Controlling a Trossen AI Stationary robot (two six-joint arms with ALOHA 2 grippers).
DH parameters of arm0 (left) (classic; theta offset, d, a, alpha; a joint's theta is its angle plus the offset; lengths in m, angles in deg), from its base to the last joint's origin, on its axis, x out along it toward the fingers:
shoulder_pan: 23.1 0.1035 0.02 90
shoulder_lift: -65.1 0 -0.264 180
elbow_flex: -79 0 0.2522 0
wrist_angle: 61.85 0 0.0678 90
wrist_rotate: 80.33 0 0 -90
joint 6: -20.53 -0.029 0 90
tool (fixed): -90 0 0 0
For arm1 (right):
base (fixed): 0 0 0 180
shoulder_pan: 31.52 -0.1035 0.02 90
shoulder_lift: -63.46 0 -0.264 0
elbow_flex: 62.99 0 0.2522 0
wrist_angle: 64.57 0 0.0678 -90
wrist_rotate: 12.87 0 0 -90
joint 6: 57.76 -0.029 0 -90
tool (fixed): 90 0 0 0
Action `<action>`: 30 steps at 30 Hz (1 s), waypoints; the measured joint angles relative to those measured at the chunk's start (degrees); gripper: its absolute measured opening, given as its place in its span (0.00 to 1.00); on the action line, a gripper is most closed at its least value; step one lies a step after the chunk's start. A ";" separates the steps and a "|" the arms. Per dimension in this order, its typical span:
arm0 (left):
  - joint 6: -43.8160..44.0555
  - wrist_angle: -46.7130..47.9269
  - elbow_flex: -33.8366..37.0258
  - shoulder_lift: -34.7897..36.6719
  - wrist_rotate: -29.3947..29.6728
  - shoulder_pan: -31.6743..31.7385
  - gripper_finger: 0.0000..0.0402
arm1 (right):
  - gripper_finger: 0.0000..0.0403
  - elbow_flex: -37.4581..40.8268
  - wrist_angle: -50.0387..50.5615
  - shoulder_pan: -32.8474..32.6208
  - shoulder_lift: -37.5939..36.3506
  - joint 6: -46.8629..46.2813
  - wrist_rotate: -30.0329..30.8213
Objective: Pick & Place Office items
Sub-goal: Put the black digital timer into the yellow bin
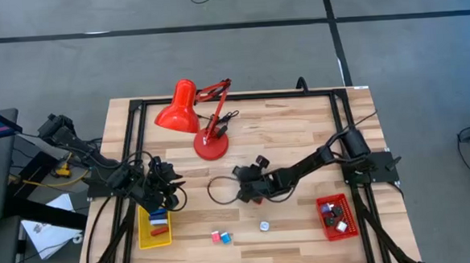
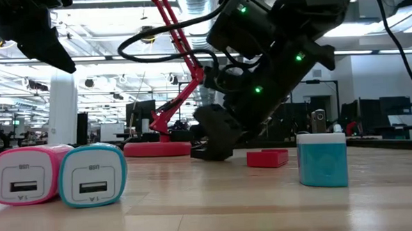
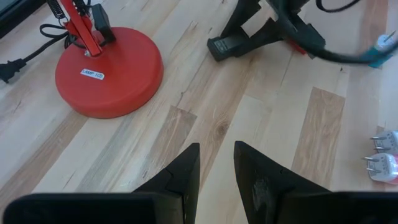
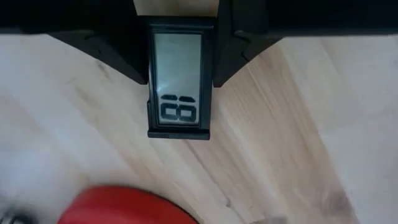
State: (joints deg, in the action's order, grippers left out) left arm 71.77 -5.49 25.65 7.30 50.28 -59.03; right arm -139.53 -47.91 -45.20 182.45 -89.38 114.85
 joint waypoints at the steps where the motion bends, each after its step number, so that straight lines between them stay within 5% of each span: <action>1: 0.00 -0.09 0.00 0.00 -0.01 0.01 0.23 | 0.35 0.12 -0.39 -0.50 -0.03 3.07 1.58; 7: 0.00 -5.01 0.00 0.00 0.03 0.01 0.23 | 0.35 -1.46 -6.88 -4.26 0.33 30.09 8.11; 14: 0.02 -8.87 0.00 -1.23 -0.51 1.15 0.27 | 0.35 -7.55 -7.26 -7.04 0.12 50.29 10.46; 23: -3.79 -21.16 0.02 -9.46 -8.13 6.67 0.55 | 0.35 -13.23 -8.09 -8.83 -0.05 64.65 10.15; 30: -6.36 -27.39 0.02 -10.64 -16.01 11.30 0.65 | 0.35 -13.99 -8.66 -9.94 -0.05 69.25 6.65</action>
State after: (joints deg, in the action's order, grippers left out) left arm 65.41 -32.88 25.67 -3.35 34.27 -47.73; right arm -153.52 -56.56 -55.14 182.39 -20.13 121.50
